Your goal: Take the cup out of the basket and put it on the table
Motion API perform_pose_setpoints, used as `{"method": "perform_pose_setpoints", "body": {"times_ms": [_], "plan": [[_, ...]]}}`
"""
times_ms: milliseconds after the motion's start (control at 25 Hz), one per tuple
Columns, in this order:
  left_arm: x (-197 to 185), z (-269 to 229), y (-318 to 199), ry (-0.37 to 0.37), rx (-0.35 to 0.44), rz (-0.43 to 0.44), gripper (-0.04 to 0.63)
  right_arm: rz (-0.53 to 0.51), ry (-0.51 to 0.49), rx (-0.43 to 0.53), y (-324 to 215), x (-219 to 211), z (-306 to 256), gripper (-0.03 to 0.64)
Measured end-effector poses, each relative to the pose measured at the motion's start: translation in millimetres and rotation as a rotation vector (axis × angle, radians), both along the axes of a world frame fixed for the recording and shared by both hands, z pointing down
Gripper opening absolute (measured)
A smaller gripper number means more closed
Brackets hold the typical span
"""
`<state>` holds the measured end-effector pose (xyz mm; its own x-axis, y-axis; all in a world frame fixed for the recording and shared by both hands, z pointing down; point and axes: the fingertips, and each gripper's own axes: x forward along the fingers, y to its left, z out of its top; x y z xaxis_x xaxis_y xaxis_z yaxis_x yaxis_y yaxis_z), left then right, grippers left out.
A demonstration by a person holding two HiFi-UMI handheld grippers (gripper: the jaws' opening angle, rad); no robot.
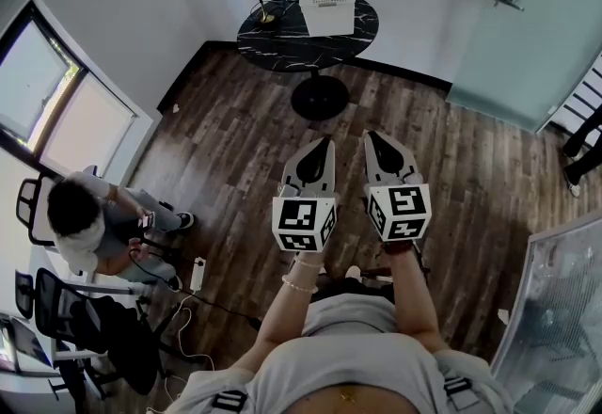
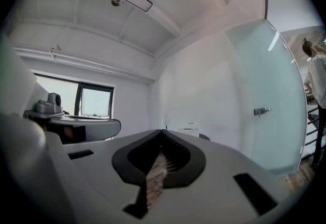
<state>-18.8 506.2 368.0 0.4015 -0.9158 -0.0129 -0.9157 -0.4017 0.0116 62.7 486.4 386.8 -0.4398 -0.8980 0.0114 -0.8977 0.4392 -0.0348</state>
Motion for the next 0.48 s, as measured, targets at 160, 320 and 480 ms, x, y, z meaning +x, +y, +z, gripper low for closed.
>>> {"method": "perform_pose_setpoints", "body": {"times_ms": [160,320,480], "plan": [[1,3,-1,0.003,-0.008,-0.003,0.006,0.000,-0.005,-0.004,-1,3,1,0.008],[-2,4,-5,0.008,-0.012,-0.008,0.006,-0.001,-0.002,-0.007,-4,1,2,0.008],[-1,6,-16,0.013,-0.014,-0.003,0.006,0.006,0.004,-0.012,-14,3,5,0.008]]}}
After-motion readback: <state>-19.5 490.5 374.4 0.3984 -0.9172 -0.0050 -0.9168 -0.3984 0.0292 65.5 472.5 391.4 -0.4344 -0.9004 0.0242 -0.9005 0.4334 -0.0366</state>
